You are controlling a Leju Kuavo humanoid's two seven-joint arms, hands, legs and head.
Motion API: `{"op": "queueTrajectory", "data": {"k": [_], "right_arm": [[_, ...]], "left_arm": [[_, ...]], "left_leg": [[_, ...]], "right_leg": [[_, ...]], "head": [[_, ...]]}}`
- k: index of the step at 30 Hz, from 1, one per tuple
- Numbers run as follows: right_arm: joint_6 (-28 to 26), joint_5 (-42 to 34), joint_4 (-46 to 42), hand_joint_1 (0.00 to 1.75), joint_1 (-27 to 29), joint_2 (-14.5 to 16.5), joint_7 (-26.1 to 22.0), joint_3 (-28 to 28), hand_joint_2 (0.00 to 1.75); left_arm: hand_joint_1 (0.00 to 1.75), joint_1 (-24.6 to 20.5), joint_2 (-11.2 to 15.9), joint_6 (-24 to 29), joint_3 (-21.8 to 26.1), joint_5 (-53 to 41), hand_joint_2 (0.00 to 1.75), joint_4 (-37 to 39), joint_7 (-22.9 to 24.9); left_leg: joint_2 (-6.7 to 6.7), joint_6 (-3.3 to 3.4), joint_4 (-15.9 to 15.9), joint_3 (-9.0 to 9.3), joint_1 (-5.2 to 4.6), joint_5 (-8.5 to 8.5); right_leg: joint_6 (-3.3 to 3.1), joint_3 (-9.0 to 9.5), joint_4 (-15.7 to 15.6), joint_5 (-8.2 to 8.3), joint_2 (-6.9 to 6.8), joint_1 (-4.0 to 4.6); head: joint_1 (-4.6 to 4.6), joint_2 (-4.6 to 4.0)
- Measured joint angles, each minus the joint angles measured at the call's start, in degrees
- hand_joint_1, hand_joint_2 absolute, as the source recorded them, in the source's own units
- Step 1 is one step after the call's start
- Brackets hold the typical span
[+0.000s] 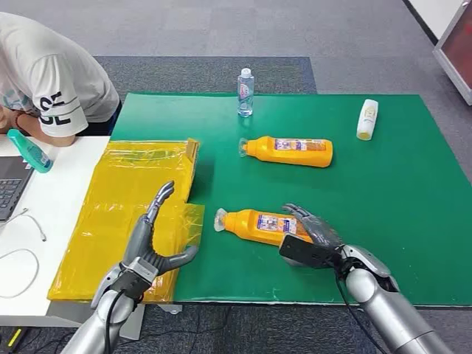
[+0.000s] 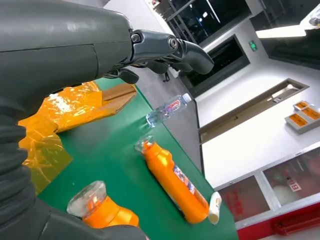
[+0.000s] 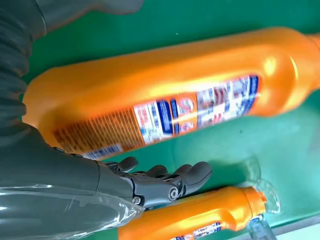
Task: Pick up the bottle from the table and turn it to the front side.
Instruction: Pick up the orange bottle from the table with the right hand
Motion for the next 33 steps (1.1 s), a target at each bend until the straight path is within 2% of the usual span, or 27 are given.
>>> {"op": "queueTrajectory", "data": {"k": [18, 33], "right_arm": [[-3.3, 3.8, 1.1, 0.00, -0.4, 1.3, 3.6, 1.8, 1.75], [-2.9, 10.2, 5.2, 0.00, -3.5, 3.3, 8.4, 5.6, 1.75]], "left_arm": [[0.00, -1.2, 0.0, 0.0, -0.4, 0.1, 1.75, 2.0, 0.0], [0.00, -1.2, -0.4, 0.0, -1.0, 0.1, 1.75, 2.5, 0.0]], "left_leg": [[0.00, 0.00, 0.0, -0.04, 0.00, 0.00], [0.00, -0.03, 0.0, -0.03, 0.00, 0.03]], "right_leg": [[0.00, -0.02, 0.0, 0.00, -0.01, 0.00], [0.00, -0.02, 0.0, 0.00, 0.00, 0.01]], "head": [[0.00, 0.00], [0.00, 0.00]]}}
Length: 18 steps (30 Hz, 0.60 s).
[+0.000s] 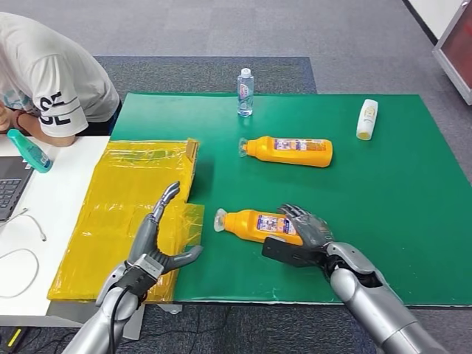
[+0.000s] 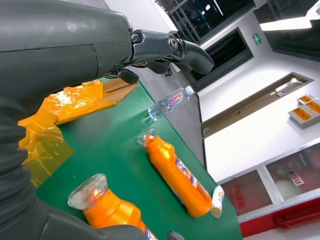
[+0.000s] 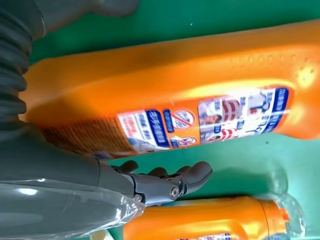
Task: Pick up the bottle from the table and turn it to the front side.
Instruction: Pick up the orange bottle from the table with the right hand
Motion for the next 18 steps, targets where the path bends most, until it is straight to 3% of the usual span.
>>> {"op": "queueTrajectory", "data": {"k": [18], "right_arm": [[1.0, 3.6, 5.6, 0.00, -4.3, 1.6, 3.2, 3.3, 1.75]], "left_arm": [[0.00, 0.0, 0.0, 0.1, 0.0, 0.0, 1.75, 0.0, 0.2]], "left_leg": [[0.00, 0.03, 0.0, 0.00, 0.00, 0.06]], "right_leg": [[0.03, 0.02, 0.0, 0.03, -0.01, 0.00]], "head": [[-0.01, 0.00]]}}
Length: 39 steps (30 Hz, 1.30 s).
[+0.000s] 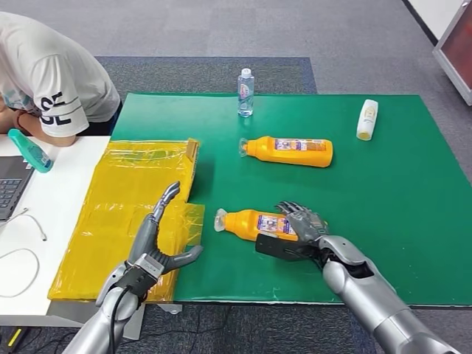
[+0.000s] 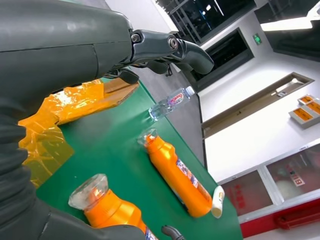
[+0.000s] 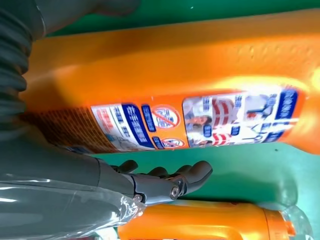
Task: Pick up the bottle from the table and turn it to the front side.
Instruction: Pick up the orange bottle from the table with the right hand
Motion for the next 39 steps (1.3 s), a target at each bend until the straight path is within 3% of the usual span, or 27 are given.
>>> {"op": "queueTrajectory", "data": {"k": [16, 17, 20, 21, 39], "right_arm": [[2.6, 3.7, 2.2, 0.04, -2.5, 0.0, 3.9, 2.0, 1.75], [2.7, 3.7, 2.4, 0.33, -2.6, 0.0, 3.9, 2.1, 1.75], [2.8, 3.8, 2.8, 1.60, -2.9, 0.0, 3.7, 2.3, 1.75], [2.8, 3.9, 3.0, 1.75, -3.0, 0.0, 3.6, 2.3, 1.75], [-0.1, 1.4, 5.0, 1.75, -3.8, 0.5, 1.9, 2.9, 1.75]], "left_arm": [[0.00, -0.1, 0.1, 0.3, 0.1, -0.1, 1.75, 0.0, 0.8], [0.00, -0.2, 0.1, 0.3, 0.1, -0.1, 1.75, 0.0, 0.9], [0.00, -0.4, 0.1, 0.3, 0.1, -0.1, 1.75, 0.0, 0.9], [0.00, -0.5, 0.1, 0.3, 0.1, -0.1, 1.75, 0.0, 0.9], [0.00, -1.9, 0.2, 0.3, 0.1, -0.1, 1.75, 0.0, 1.0]], "left_leg": [[0.00, -0.01, 0.0, 0.00, 0.00, 0.02], [0.00, -0.02, 0.0, 0.00, 0.00, 0.02], [0.00, -0.03, 0.0, 0.00, 0.00, 0.03], [0.00, -0.03, 0.0, 0.01, 0.00, 0.03], [-0.01, 0.05, 0.0, -0.01, -0.01, 0.13]], "right_leg": [[0.00, 0.00, 0.0, 0.01, 0.00, 0.00], [0.00, 0.00, 0.0, 0.01, 0.00, 0.00], [0.00, 0.00, 0.0, 0.01, 0.00, 0.00], [0.00, 0.00, 0.0, 0.01, 0.00, 0.00], [0.08, 0.00, 0.0, 0.12, 0.00, -0.01]], "head": [[0.00, 0.00], [0.00, 0.00], [0.00, 0.00], [0.00, 0.00], [0.00, 0.00]]}}
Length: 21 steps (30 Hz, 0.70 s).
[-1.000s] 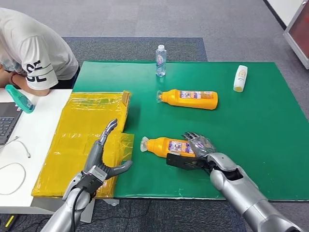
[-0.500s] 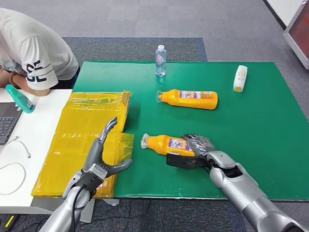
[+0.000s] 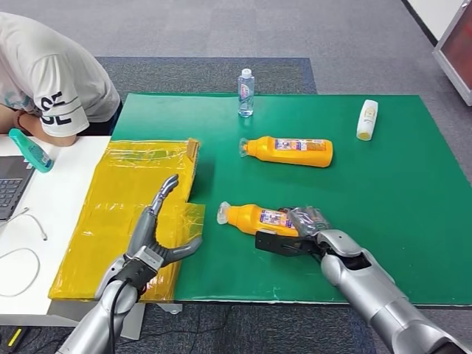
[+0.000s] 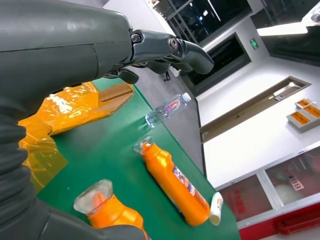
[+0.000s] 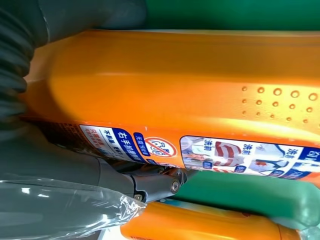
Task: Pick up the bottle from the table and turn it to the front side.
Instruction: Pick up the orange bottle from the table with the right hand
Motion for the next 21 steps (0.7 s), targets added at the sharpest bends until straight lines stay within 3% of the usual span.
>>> {"op": "queueTrajectory", "data": {"k": [5, 8, 13, 21], "right_arm": [[-2.7, -4.6, 0.0, 1.75, 1.1, 0.0, -3.2, -2.5, 1.75], [-3.3, -10.0, -0.1, 1.75, 2.5, -0.1, -7.6, -5.1, 1.75], [-1.1, -27.2, -2.1, 1.75, 8.2, -0.2, -20.9, -13.7, 1.75], [3.5, -39.6, -7.5, 1.75, 17.1, 0.0, -27.6, -23.8, 1.75]], "left_arm": [[0.00, 0.0, 0.0, 0.1, 0.0, 0.0, 1.75, 0.0, 0.0], [0.00, 0.1, 0.1, 0.3, 0.0, 0.2, 1.75, 0.0, -0.3], [0.00, 1.3, 1.0, 1.1, 0.0, 1.8, 1.75, 0.0, -1.5], [0.00, 3.2, 2.2, 0.5, -0.1, 3.9, 1.75, -0.2, -1.9]], "left_leg": [[0.00, 0.00, 0.0, 0.00, 0.00, 0.00], [0.01, -0.01, 0.0, 0.02, 0.00, 0.01], [0.00, -0.02, 0.0, -0.01, 0.00, 0.01], [-0.08, -0.01, 0.0, -0.30, -0.01, 0.02]], "right_leg": [[-0.03, -0.01, 0.0, 0.02, 0.01, 0.00], [-0.08, -0.02, 0.0, 0.06, 0.01, 0.01], [-0.08, -0.02, 0.0, 0.05, 0.00, 0.01], [-0.06, -0.23, 0.0, 0.04, -0.10, 0.00]], "head": [[0.00, 0.00], [-0.01, 0.00], [0.00, 0.00], [0.01, 0.00]]}}
